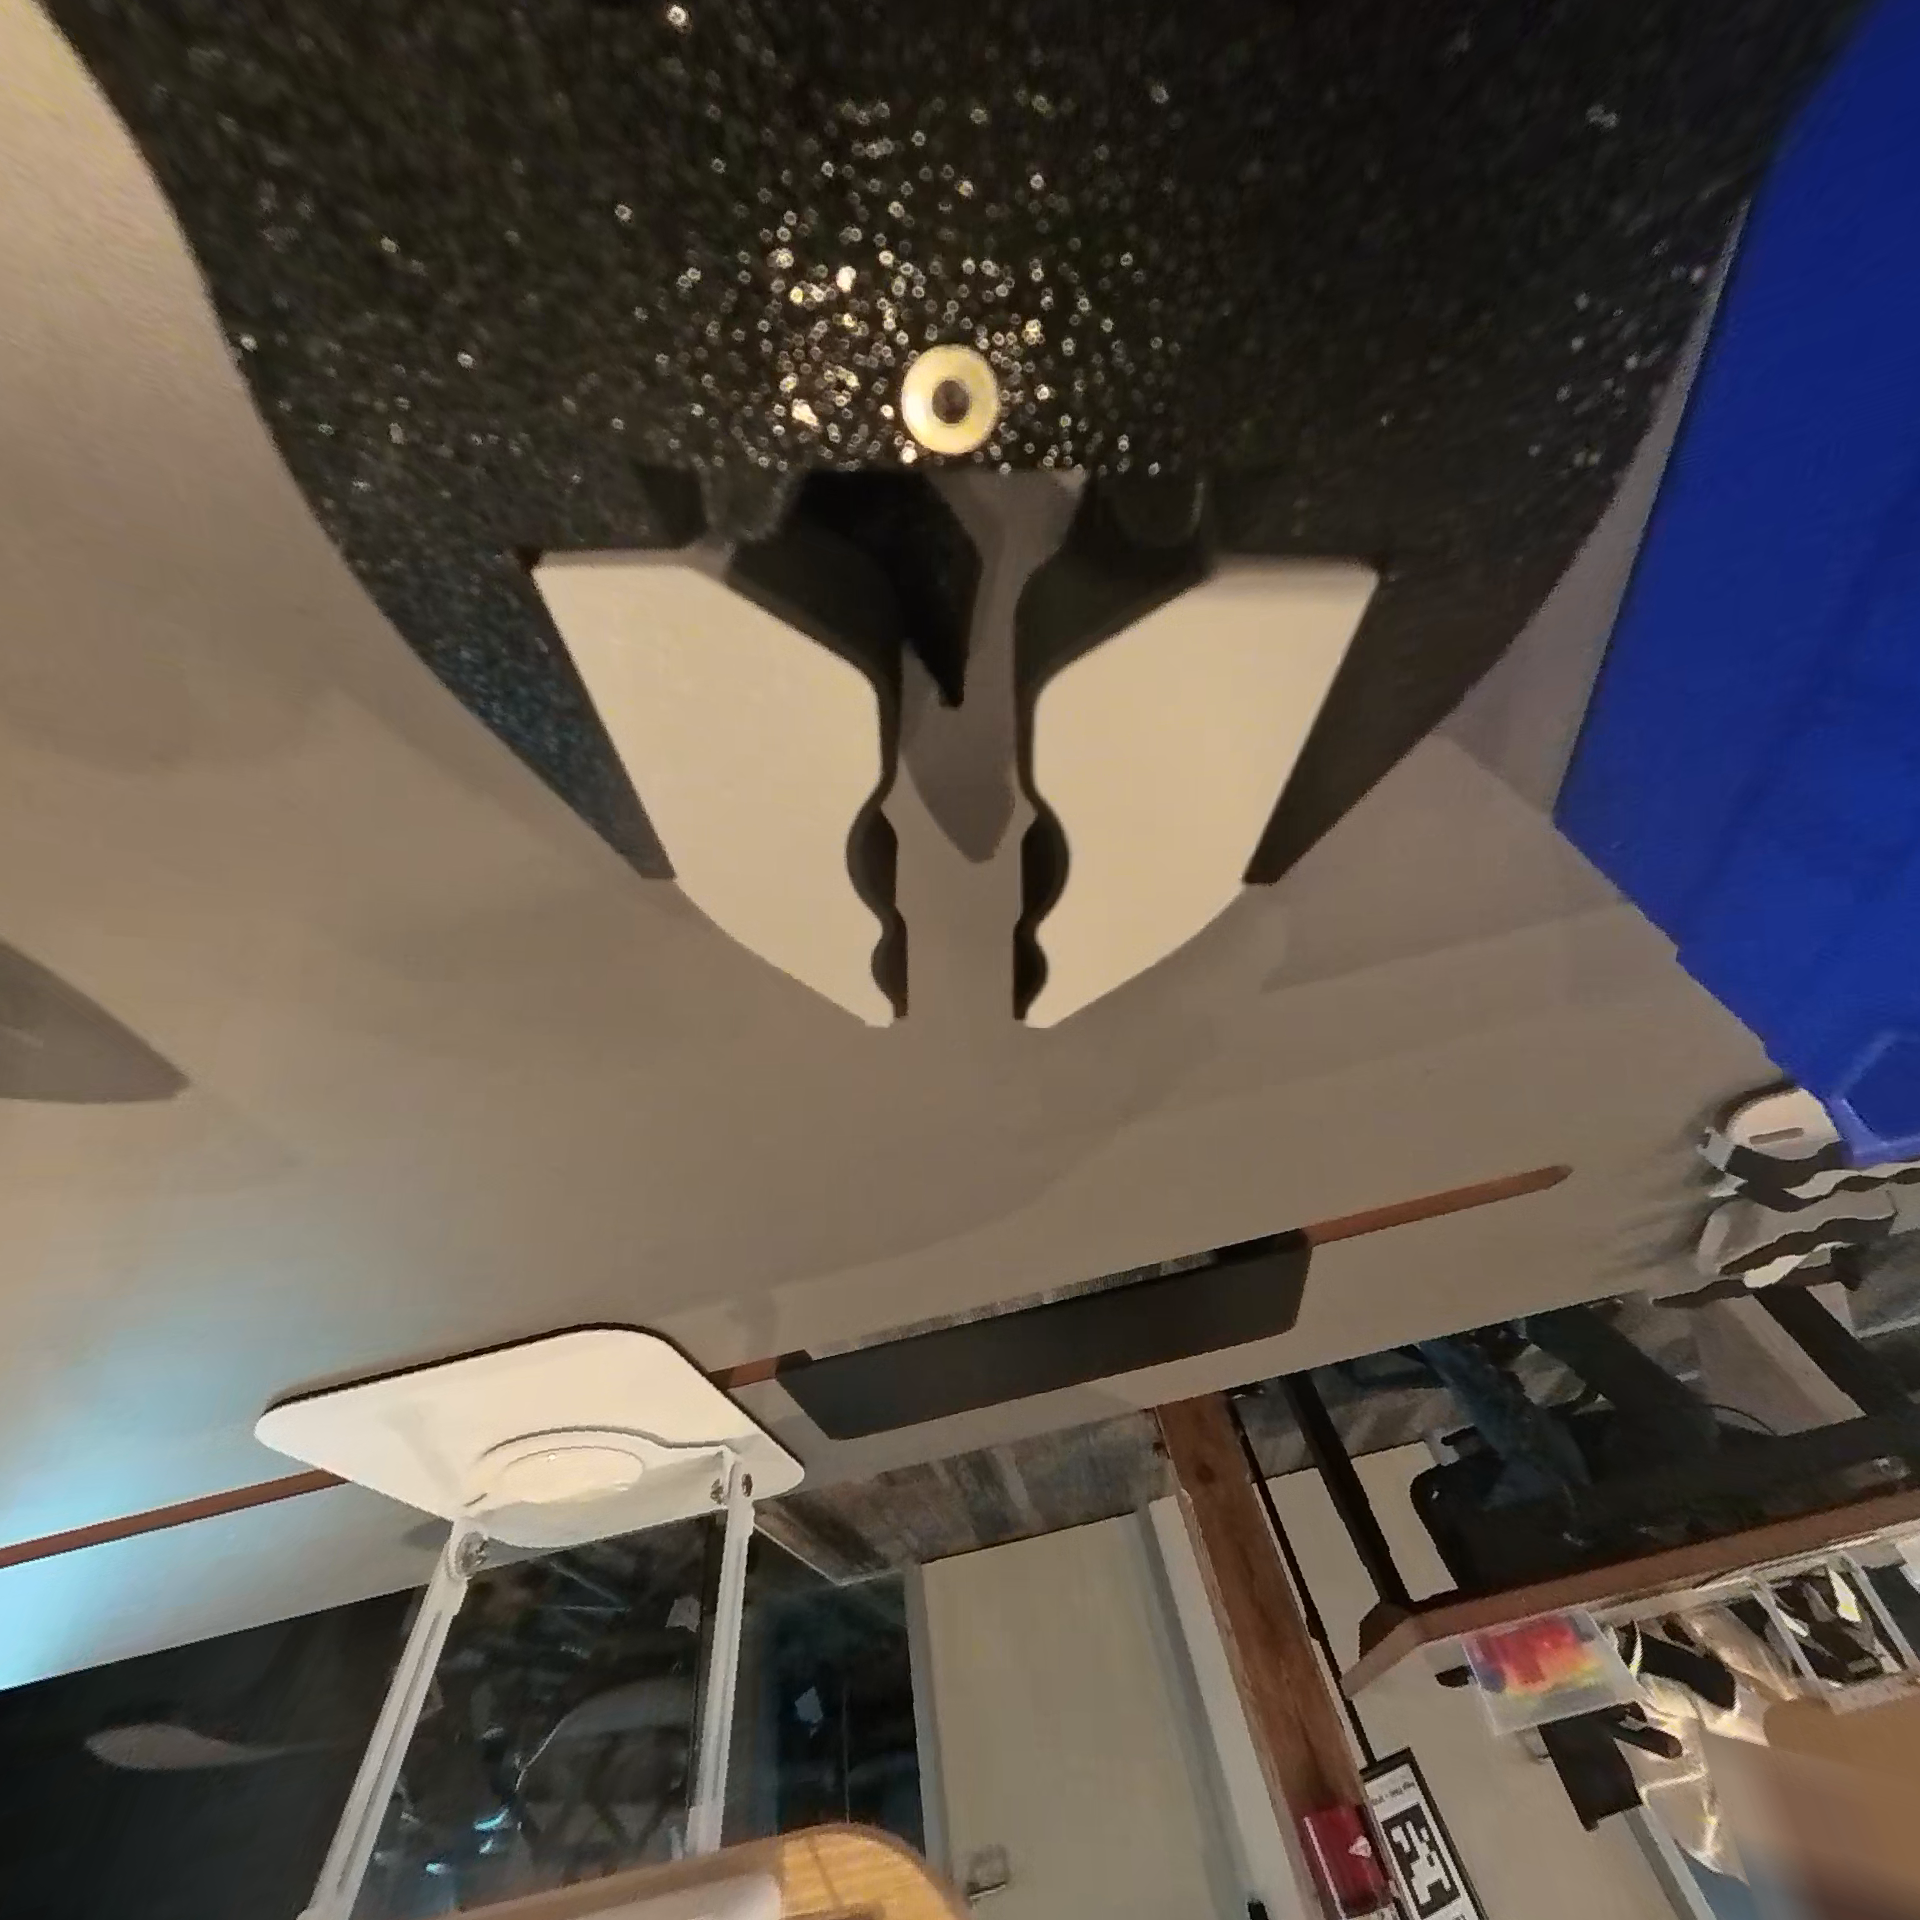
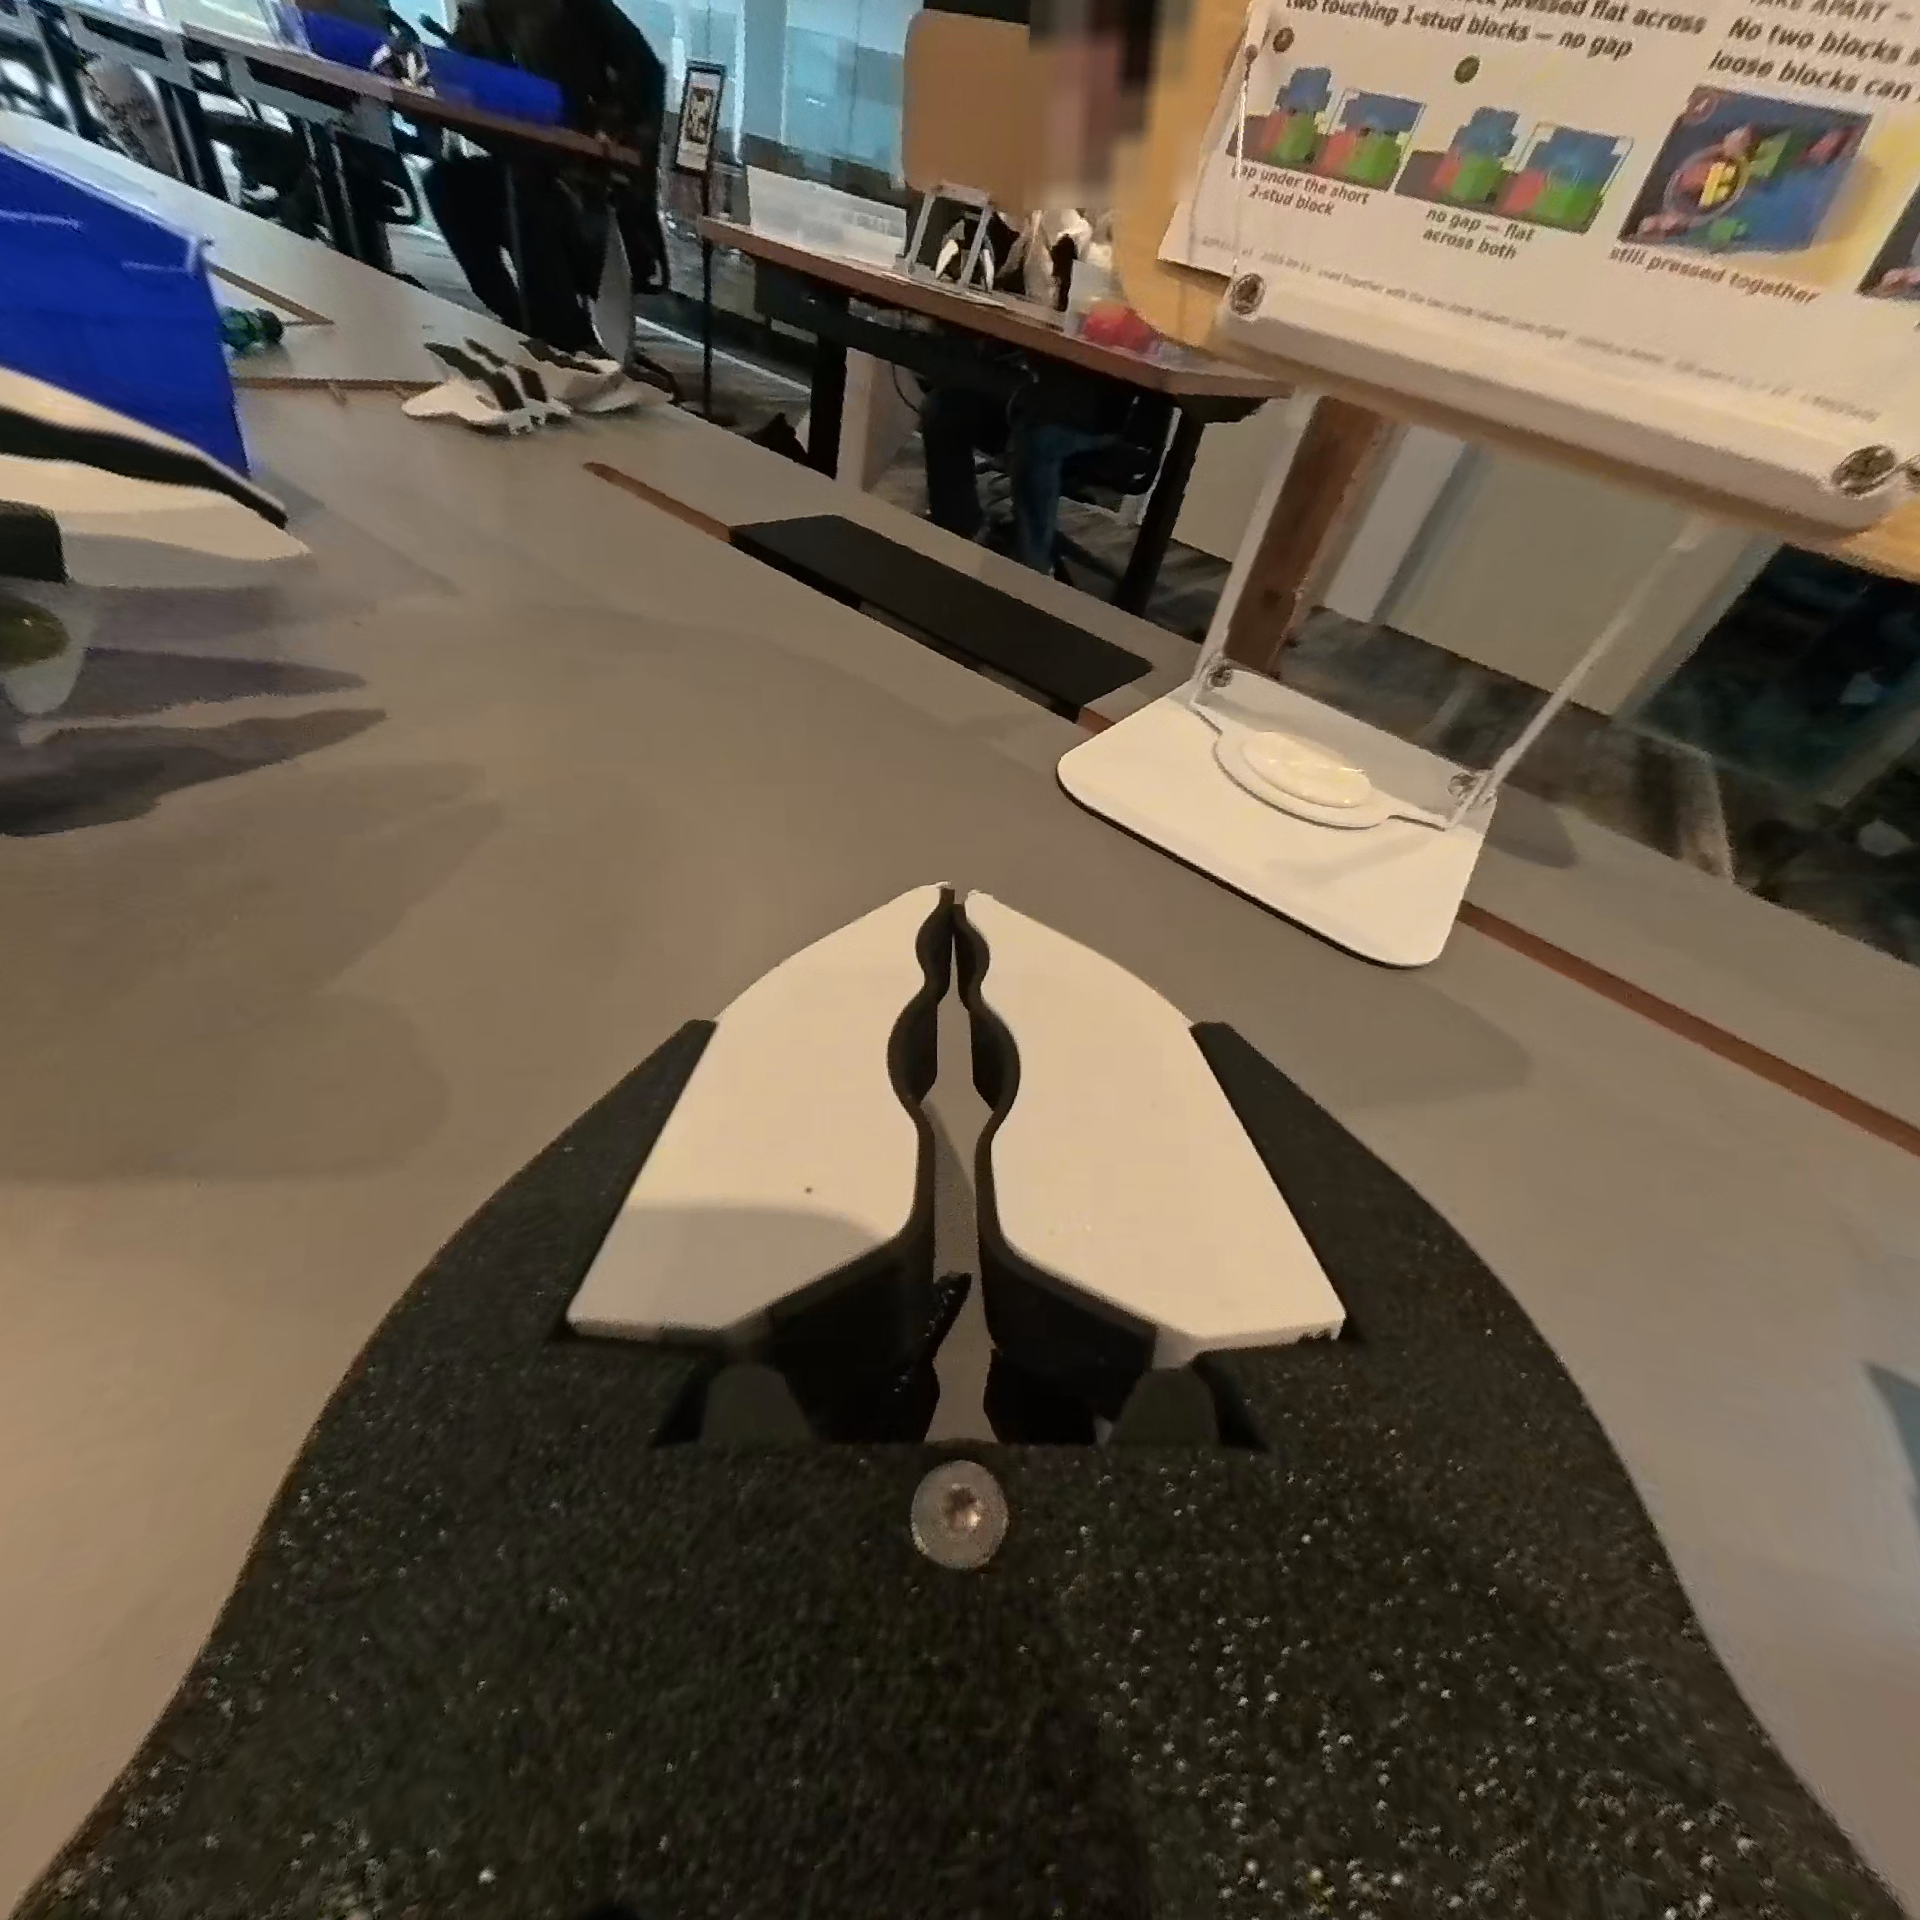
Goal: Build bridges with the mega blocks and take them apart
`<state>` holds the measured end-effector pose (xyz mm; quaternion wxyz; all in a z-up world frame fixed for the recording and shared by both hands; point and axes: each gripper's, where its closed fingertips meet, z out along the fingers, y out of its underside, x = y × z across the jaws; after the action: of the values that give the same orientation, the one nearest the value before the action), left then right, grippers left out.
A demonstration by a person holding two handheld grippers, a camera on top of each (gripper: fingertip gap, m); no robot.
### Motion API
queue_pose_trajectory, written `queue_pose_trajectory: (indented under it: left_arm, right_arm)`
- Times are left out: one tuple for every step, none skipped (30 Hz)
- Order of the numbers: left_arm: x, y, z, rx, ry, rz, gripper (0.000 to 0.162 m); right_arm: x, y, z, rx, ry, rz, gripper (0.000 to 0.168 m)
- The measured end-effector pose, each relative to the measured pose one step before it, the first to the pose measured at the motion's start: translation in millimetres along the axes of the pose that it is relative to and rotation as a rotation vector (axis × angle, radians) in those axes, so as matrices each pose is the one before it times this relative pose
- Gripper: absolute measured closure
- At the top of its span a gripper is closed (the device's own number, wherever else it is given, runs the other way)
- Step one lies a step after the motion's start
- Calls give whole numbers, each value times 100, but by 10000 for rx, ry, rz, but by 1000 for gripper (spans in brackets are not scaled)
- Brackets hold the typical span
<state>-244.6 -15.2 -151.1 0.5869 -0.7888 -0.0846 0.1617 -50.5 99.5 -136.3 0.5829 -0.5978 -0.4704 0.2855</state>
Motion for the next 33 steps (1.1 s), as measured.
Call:
queue_pose_trajectory:
  left_arm:
    - [104,-18,-9,9,78,3,149]
    - [204,-54,-10,27,145,22,156]
    - [273,-80,-29,40,175,40,162]
    - [251,-132,-56,44,148,48,162]
    - [219,-210,-126,53,122,64,162]
    - [151,-286,-247,67,81,69,162]
    - [54,-446,-474,111,32,24,162]
    - [21,-663,-745,182,57,-60,162]
    - [-2,-859,-998,225,81,-150,162]
    - [-56,-956,-1272,258,77,-208,162]
    - [-95,-979,-1483,264,77,-215,162]
    - [-226,-873,-1632,204,39,-171,162]
    - [-434,-708,-1707,99,-39,-98,162]
    - [-777,-551,-1739,-2,-145,-27,162]
    - [-1220,-440,-1706,-71,-278,30,162]
    - [-1732,-383,-1647,-96,-427,58,162]
    - [-2161,-309,-1513,-116,-521,47,162]
    - [-2357,-185,-1295,-170,-483,46,162]
    - [-2392,-12,-961,-239,-396,33,162]
    - [-2312,211,-569,-327,-298,-37,162]
    - [-2075,500,-178,-475,-169,-88,162]
    - [-1792,763,122,-627,-79,-55,162]
    - [-1419,968,330,-747,7,18,159]
    - [-997,1063,432,-806,128,69,154]
    - [-658,929,448,-710,185,126,148]
    - [-527,709,426,-532,137,203,143]
    - [-446,652,398,-491,100,306,136]
    - [-352,815,391,-625,120,408,131]
    - [-283,997,400,-774,128,419,125]
    - [-138,1050,412,-836,200,412,120]
    - [-61,1071,457,-863,219,378,114]
    - [-151,1020,500,-840,145,313,109]
    - [-42,888,528,-757,174,298,104]
  right_arm:
    - [17,16,21,-13,-85,129,168]
    - [-11,40,26,-26,-94,93,168]
    - [-49,46,38,-28,-87,57,168]
    - [-70,11,17,-14,-77,19,168]
    - [-85,8,5,-1,-63,-15,168]
    - [-98,-4,-5,5,-55,-35,168]
    - [-64,3,4,-1,-32,-33,168]
    - [-66,19,23,-18,-30,-29,168]
    - [-37,30,30,-24,-23,-18,168]
    - [-20,18,13,-10,-12,-6,168]
    - [-29,-13,-2,8,-11,-6,168]
    - [-31,-9,-7,8,-24,-9,168]
    - [-46,14,15,-7,-34,-10,168]
    - [-44,16,14,-18,-31,-8,168]
    - [-30,33,37,-25,-24,-2,168]
    - [-12,25,18,-23,-13,4,168]
    - [-23,23,19,-12,-22,6,168]
    - [-15,-3,15,-5,-25,12,168]
    - [-8,5,2,0,-18,21,168]
    - [-5,10,11,-5,-22,19,168]
    - [-35,26,13,-22,-38,10,168]
    - [-46,31,30,-32,-37,1,168]
    - [-39,26,24,-20,-24,-9,168]
    - [-25,-6,3,1,-12,-17,168]
    - [-32,-10,-6,6,-14,-21,168]
    - [-44,10,5,-6,-19,-23,168]
    - [-58,18,21,-25,-31,-23,168]
    - [-64,49,46,-39,-35,-26,168]
    - [-71,38,37,-40,-32,-34,168]
    - [-65,28,30,-31,-28,-43,168]
    - [-72,28,30,-26,-21,-51,168]
    - [-66,29,29,-27,-18,-54,168]
    - [-80,25,27,-25,-23,-56,168]
